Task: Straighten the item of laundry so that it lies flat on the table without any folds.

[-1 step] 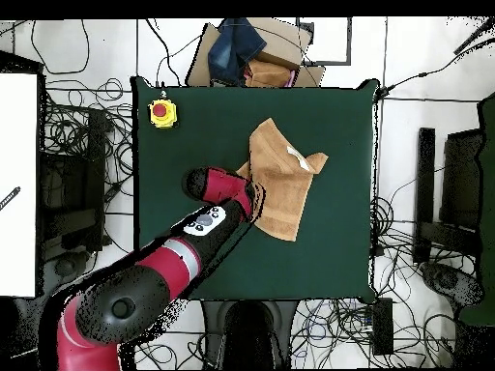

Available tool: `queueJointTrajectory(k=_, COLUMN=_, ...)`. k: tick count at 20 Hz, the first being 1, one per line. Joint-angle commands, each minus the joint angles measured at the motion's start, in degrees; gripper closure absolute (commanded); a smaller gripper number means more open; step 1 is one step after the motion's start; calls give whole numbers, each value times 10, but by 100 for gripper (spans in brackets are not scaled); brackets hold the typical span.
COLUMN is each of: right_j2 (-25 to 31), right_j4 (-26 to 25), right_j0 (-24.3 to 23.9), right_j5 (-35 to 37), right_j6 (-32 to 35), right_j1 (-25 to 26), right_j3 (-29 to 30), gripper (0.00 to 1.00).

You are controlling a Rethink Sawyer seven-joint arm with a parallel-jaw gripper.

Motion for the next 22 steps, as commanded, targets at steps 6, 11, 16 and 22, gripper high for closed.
queueJointTrajectory(k=6, right_j2=125, right_j4=19, right_j0=16, right_j5=70, right_j6=165, right_j1=-92, right_j3=64, gripper=100)
queueJointTrajectory(k=11, right_j2=164, right_j4=11, right_j0=14, right_j5=82, right_j6=131, right_j1=-190, right_j3=170, gripper=100)
queueJointTrajectory(k=16, right_j2=178, right_j4=1, right_j0=17, right_j5=78, right_j6=126, right_j1=-238, right_j3=227, gripper=100)
queueJointTrajectory(k=22, right_j2=190, right_j4=-52, right_j0=-17, right_j5=-40, right_j6=64, right_j1=-201, right_j3=210, gripper=100)
